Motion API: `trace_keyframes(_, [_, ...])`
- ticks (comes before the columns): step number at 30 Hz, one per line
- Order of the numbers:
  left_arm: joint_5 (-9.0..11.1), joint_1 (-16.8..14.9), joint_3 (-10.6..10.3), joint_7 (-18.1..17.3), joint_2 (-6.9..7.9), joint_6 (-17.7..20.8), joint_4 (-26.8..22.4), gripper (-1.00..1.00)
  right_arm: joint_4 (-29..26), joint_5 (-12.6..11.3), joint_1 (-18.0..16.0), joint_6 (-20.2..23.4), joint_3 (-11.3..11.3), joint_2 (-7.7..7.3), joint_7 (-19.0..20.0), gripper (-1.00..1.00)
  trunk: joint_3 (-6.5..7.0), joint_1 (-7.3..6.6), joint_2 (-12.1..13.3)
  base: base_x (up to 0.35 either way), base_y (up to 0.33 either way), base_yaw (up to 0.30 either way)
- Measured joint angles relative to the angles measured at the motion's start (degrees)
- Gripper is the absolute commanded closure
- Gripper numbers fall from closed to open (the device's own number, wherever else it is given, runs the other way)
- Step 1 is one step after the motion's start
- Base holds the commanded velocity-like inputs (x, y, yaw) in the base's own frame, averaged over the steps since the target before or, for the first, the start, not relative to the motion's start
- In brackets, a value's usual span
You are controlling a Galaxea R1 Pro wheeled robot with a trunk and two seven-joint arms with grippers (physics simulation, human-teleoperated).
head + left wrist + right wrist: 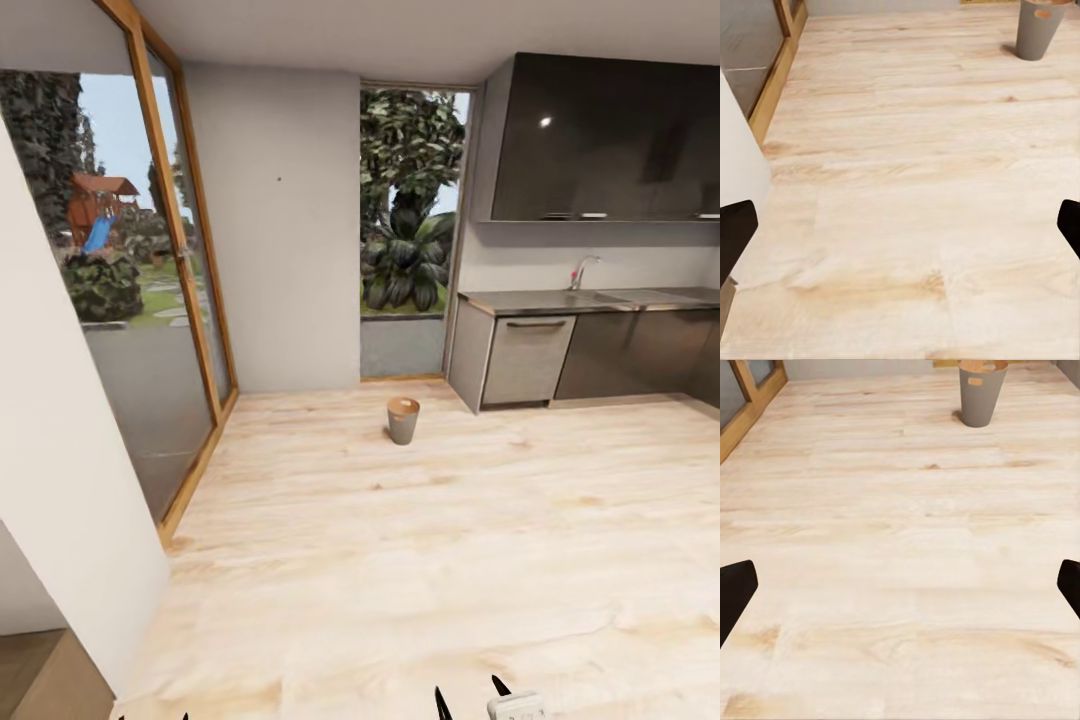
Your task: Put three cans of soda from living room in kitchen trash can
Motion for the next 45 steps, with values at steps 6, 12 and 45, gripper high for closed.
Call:
trace_keyframes(6, [0.0, 0.0, 0.0, 0.0, -0.02, 0.0, 0.0, -1.0, 0.0, 0.0, 0.0, 0.0, 0.0, 0.0, 0.0, -1.0, 0.0, 0.0, 0.0, 0.322, -0.067, 0.0])
trace_keyframes(12, [0.0, 0.0, 0.0, 0.0, -0.02, 0.0, 0.0, -1.0, 0.0, 0.0, 0.0, 0.0, 0.0, 0.0, 0.0, -1.0, 0.0, 0.0, 0.0, 0.315, -0.097, 0.0])
trace_keyframes(45, [0.0, 0.0, 0.0, 0.0, -0.02, 0.0, 0.0, -1.0, 0.5, 0.1, 0.0, -0.1, 0.2, 0.0, 0.0, -1.0, 0.0, 0.0, 0.0, 0.284, -0.15, 0.0])
